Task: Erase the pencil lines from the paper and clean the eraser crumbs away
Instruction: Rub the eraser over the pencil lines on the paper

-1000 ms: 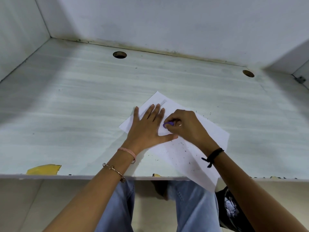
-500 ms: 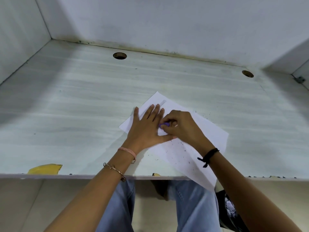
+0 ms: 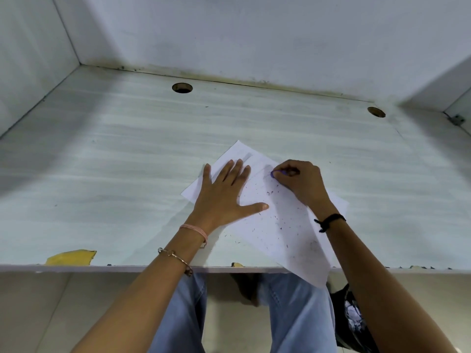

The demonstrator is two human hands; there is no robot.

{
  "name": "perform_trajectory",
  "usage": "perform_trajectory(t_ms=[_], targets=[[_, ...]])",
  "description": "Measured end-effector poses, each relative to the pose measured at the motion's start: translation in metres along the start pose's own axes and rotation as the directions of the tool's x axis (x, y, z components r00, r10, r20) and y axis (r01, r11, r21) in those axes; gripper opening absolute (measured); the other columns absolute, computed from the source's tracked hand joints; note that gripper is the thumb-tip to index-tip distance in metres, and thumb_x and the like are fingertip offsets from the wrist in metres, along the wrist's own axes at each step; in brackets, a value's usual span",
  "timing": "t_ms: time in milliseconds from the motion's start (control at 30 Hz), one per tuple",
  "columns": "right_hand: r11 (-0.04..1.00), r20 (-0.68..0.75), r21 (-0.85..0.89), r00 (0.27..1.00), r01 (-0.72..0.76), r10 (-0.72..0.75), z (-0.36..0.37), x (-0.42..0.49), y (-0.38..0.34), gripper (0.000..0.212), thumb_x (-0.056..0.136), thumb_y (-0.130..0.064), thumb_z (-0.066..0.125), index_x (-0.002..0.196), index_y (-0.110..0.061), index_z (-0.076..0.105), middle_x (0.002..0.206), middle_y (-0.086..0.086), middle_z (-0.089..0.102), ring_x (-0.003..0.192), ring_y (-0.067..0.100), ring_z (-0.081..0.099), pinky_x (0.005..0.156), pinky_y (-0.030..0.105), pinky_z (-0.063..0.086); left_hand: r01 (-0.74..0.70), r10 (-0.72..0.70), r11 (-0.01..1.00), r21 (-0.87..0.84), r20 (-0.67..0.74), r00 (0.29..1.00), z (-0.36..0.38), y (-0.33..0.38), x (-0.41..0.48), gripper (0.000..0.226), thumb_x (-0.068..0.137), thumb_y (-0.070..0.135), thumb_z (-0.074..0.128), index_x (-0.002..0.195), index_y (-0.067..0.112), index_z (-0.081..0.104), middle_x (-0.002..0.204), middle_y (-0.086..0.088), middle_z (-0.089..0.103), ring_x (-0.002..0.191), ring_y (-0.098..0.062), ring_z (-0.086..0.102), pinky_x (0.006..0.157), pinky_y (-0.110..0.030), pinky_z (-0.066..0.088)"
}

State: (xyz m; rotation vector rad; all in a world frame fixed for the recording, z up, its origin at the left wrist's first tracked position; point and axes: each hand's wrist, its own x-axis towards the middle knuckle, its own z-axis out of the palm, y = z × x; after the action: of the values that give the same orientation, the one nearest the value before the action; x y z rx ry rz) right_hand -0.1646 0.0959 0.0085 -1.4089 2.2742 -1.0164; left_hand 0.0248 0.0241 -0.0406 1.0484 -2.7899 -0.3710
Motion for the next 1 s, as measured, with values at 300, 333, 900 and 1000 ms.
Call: perform_trajectory(t_ms=[300,333,900,1000], targets=[[0.999,0.037,-0.003,0.998,0.046,-0.046,0.003,-0.006,0.005,0.01,0.079,-0.007,0.069,0.088,-0.011,0.073,0.081,0.001,0.068,0.065,0.004,0.056,0.061,0.006,0.044,-0.021,0.023,1.0,0.011,-0.274,0.962,0.002,0.012,0.024,0.091,0.067,0.093,0.024,0.127,0.035,0.059,0.127,-0.001,0.049,0.122,-0.025,0.045,0.105,-0.056,0.026],[1.0,0.039,-0.001,0.999,0.028,-0.028,0.002,-0.004,0.005,0.01,0.079,-0.007,0.069,0.088,-0.011,0.073,0.08,0.001,0.068,0.061,0.001,0.055,0.059,0.004,0.042,-0.034,0.027,0.999,-0.019,-0.262,0.965,0.005,0.012,0.027,0.092,0.066,0.093,0.024,0.127,0.033,0.057,0.135,-0.002,0.047,0.131,-0.025,0.039,0.109,-0.058,0.021],[0.993,0.174,-0.024,0.979,0.115,-0.11,0.012,-0.008,-0.018,0.007,0.076,-0.008,0.072,0.081,-0.013,0.075,0.071,-0.001,0.063,0.057,0.001,0.05,0.056,0.005,0.037,-0.01,0.011,0.998,0.068,-0.024,1.0,0.009,0.011,0.034,0.107,0.064,0.094,0.003,0.155,0.039,0.003,0.165,0.0,-0.006,0.151,-0.02,-0.009,0.114,-0.064,-0.008],[0.997,0.016,-0.045,0.998,0.063,-0.062,0.008,0.004,-0.015,0.006,0.078,-0.007,0.071,0.082,-0.006,0.075,0.072,0.005,0.067,0.054,0.002,0.049,0.053,0.004,0.037,0.004,-0.003,1.0,0.02,-0.026,1.0,0.008,0.013,0.032,0.102,0.069,0.095,0.014,0.155,0.04,0.005,0.165,0.001,-0.005,0.151,-0.019,-0.009,0.115,-0.062,-0.011]])
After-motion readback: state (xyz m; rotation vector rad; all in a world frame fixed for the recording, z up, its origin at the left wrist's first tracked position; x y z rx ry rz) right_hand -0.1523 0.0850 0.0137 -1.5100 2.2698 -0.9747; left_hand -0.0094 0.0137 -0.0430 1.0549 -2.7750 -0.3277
